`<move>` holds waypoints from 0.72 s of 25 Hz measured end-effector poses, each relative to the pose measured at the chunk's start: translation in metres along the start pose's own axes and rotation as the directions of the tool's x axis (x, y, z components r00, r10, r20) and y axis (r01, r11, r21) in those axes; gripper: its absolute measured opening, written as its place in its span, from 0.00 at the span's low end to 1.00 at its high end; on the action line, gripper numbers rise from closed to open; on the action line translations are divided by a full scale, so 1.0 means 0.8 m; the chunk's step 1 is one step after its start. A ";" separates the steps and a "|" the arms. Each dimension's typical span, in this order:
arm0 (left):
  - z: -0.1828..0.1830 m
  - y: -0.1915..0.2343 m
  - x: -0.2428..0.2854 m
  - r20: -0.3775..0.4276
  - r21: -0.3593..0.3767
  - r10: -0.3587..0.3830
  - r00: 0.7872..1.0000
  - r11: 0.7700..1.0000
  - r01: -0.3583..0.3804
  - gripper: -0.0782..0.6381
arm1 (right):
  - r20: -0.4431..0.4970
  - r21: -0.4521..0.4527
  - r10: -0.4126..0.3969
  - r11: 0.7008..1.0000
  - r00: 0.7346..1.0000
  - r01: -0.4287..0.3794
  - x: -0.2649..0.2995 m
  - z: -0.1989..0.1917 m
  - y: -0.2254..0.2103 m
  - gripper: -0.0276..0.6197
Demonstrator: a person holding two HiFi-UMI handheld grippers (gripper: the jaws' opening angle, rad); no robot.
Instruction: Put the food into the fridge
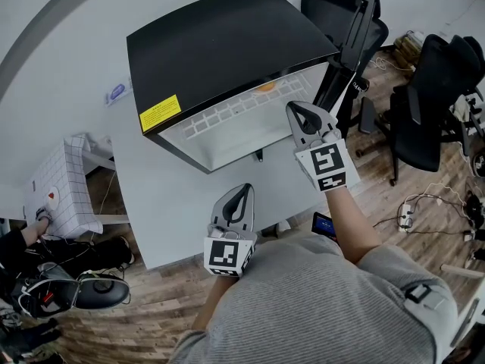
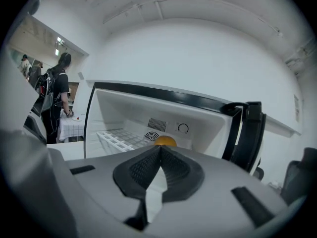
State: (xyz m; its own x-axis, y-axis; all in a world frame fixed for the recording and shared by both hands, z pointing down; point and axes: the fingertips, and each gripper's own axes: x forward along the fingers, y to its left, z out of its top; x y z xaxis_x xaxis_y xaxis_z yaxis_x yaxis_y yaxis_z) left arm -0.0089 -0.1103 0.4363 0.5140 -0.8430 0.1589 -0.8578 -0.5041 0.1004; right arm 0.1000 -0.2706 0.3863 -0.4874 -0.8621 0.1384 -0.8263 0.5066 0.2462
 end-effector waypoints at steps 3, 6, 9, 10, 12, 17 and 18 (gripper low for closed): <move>-0.001 -0.002 0.003 -0.001 0.001 -0.002 1.000 1.000 0.002 0.12 | 0.001 0.014 0.014 1.000 1.000 -0.014 -0.023 -0.004 0.006 0.06; -0.001 -0.004 0.007 -0.003 0.005 -0.006 1.000 1.000 0.006 0.12 | -0.004 0.036 0.023 0.999 1.000 -0.023 -0.047 -0.008 0.009 0.06; -0.001 -0.007 0.010 -0.004 0.006 -0.011 1.000 1.000 0.011 0.12 | 0.011 0.048 0.036 0.998 0.999 -0.037 -0.067 -0.009 0.016 0.06; -0.002 -0.008 0.012 -0.006 0.006 -0.014 1.000 1.000 0.014 0.12 | 0.015 0.055 0.045 0.997 0.999 -0.045 -0.074 -0.009 0.019 0.06; 0.001 -0.011 0.016 -0.003 0.010 -0.021 1.000 1.000 0.021 0.12 | 0.020 0.068 0.065 0.995 0.998 -0.067 -0.088 -0.008 0.027 0.06; 0.002 -0.015 0.021 -0.002 0.020 -0.033 0.999 0.999 0.033 0.12 | 0.013 0.079 0.129 0.988 0.992 -0.130 -0.125 -0.009 0.053 0.06; 0.003 -0.016 0.022 -0.001 0.022 -0.035 0.999 0.999 0.035 0.12 | 0.007 0.090 0.132 0.987 0.991 -0.132 -0.131 -0.012 0.056 0.06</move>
State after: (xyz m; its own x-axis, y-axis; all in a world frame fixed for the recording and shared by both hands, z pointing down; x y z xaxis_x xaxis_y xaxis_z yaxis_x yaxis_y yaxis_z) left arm 0.0112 -0.1195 0.4358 0.5441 -0.8244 0.1559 -0.8389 -0.5376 0.0846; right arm 0.1167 -0.1574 0.3923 -0.5943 -0.7876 0.1629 -0.7765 0.6147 0.1384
